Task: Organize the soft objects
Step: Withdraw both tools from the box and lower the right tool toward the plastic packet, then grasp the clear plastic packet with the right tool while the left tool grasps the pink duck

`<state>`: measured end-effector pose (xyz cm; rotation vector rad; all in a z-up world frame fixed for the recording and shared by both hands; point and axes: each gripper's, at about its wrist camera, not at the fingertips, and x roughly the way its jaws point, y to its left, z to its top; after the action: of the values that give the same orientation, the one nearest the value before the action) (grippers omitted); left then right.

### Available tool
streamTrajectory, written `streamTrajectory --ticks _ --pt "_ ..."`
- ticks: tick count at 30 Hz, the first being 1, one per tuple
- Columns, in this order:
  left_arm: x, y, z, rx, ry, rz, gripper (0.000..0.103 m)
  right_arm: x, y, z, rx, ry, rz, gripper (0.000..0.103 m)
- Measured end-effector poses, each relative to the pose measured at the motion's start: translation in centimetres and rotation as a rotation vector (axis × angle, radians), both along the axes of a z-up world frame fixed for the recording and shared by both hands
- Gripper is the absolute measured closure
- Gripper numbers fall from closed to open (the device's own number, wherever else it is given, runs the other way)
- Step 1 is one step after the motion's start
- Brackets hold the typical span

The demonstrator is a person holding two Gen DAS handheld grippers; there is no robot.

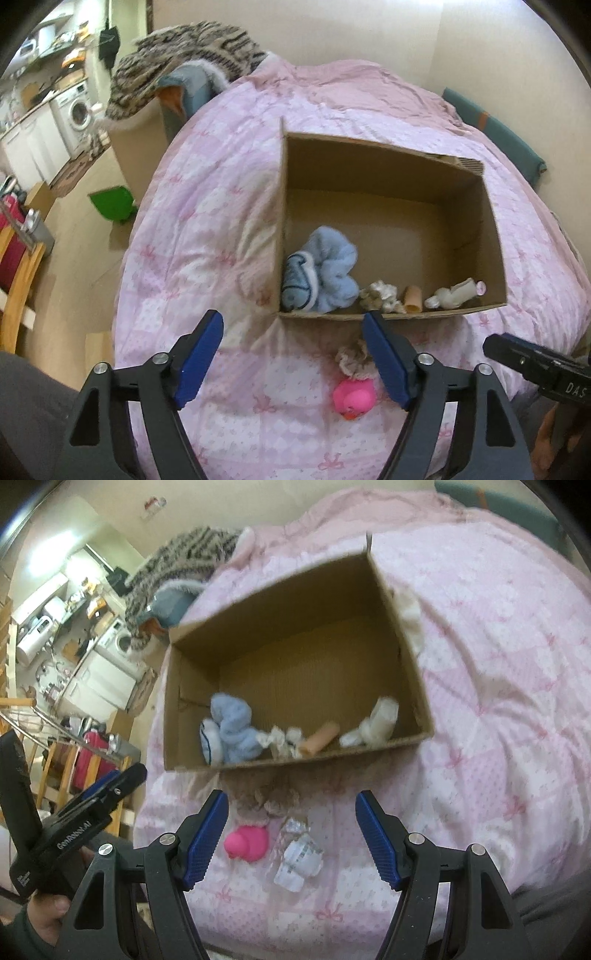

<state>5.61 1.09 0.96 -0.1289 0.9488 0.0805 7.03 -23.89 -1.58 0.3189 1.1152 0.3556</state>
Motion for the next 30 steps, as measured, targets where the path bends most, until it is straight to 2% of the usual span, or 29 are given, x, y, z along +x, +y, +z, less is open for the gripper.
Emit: streamTrajectory --ticks 7,12,15,20,21,24,27,30 --pt "0.4 1.6 -2.0 -0.041 0.075 0.051 0.027 1.0 1.1 -4.9 0.046 0.224 0.043 0.028" --pt "0.5 1.8 -2.9 -0.040 0.099 0.051 0.027 0.9 2.8 -7.9 -0.001 0.337 0.084 0.028" --pt "0.5 1.7 -3.3 -0.034 0.110 0.039 0.027 1.0 3.7 -9.1 -0.005 0.374 0.112 0.028" --pt "0.5 1.5 -3.8 -0.019 0.120 0.022 0.027 0.9 4.9 -10.2 -0.078 0.384 0.141 0.028" --pt "0.5 1.6 -3.8 -0.016 0.121 0.019 0.027 0.8 4.9 -10.1 -0.082 0.378 0.145 0.033" --pt "0.3 1.7 -4.1 -0.005 0.130 0.013 0.027 0.3 4.4 -9.7 -0.115 0.367 0.164 0.069" --pt "0.2 1.9 -4.5 -0.009 0.141 0.015 0.027 -0.2 2.9 -9.6 -0.078 0.379 0.153 0.084" --pt "0.4 2.0 -4.9 -0.019 0.157 0.020 0.027 -0.4 1.9 -8.6 -0.055 0.343 0.137 0.086"
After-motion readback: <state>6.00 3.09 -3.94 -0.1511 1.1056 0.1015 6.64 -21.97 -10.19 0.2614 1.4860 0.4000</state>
